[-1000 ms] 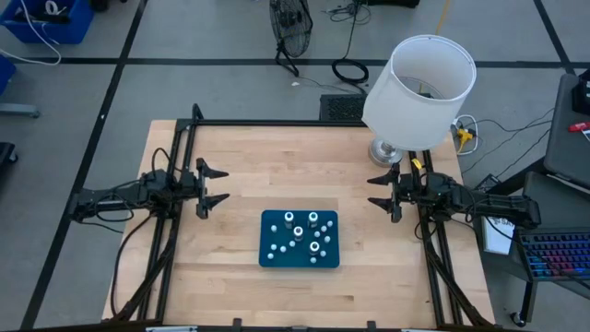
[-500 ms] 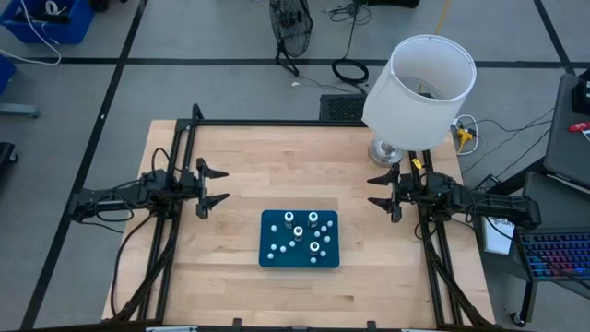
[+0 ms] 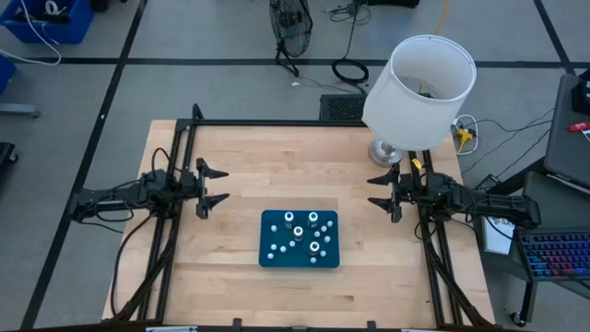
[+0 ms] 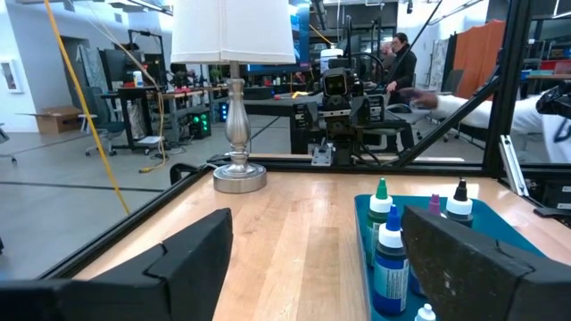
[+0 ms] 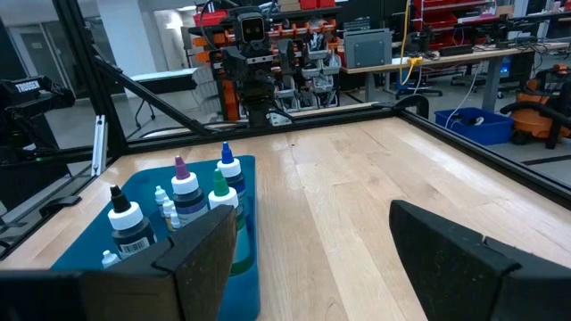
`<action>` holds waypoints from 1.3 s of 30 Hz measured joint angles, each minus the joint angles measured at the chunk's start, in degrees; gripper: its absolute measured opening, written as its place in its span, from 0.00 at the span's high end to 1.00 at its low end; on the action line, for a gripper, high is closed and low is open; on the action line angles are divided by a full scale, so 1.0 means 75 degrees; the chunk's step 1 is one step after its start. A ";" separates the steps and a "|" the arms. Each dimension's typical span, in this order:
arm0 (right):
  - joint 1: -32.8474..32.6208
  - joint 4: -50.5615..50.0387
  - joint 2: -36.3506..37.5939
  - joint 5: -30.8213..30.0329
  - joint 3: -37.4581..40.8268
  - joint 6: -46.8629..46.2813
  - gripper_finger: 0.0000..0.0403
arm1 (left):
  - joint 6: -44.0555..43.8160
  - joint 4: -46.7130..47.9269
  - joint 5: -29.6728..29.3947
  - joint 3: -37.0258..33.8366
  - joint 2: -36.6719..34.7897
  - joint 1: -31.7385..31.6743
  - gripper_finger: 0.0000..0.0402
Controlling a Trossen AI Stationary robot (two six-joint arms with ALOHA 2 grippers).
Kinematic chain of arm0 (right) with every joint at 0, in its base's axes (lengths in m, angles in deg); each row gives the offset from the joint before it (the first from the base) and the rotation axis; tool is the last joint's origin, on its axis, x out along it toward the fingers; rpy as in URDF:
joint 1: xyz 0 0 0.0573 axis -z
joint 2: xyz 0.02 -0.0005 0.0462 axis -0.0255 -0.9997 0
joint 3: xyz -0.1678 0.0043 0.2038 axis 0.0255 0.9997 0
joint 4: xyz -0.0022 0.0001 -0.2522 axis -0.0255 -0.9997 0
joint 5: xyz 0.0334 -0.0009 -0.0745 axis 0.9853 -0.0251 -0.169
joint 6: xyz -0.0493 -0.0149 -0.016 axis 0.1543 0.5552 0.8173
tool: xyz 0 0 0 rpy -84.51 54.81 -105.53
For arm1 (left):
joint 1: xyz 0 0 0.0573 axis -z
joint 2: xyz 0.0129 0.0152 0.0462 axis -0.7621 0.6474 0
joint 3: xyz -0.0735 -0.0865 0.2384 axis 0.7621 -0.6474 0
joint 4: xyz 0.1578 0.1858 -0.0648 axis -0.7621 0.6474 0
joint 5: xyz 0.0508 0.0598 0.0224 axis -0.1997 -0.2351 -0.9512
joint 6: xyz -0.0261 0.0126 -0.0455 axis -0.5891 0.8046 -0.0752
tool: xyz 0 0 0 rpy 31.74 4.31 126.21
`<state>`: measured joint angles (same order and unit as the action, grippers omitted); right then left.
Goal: Pick & Place food coloring
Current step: Return to Home Position
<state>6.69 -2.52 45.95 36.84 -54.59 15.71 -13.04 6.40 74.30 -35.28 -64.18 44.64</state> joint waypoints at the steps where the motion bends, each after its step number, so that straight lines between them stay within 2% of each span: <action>1: -0.0001 0.0000 0.0002 0.0000 -0.0001 0.0000 0.30 | -0.0002 0.0000 0.0002 0.0000 0.0000 -0.0001 0.21; 13: 0.0000 0.0000 0.0001 0.0000 -0.0001 0.0000 0.30 | 0.0000 0.0000 0.0000 0.0000 0.0000 0.0002 0.19; 23: 0.0001 0.0000 0.0003 0.0000 -0.0001 0.0000 0.30 | 0.0000 0.0000 0.0002 0.0000 0.0000 0.0002 0.22; 32: -0.0001 0.0000 0.0002 0.0000 -0.0001 0.0000 0.30 | -0.0001 0.0001 0.0001 0.0000 0.0000 0.0000 0.19; 39: 0.0000 0.0003 0.0002 0.0000 0.0000 0.0000 0.30 | -0.0003 0.0000 0.0001 0.0000 0.0000 0.0002 0.21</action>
<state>6.69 -2.50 45.96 36.84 -54.59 15.71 -13.06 6.40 74.30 -35.28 -64.18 44.66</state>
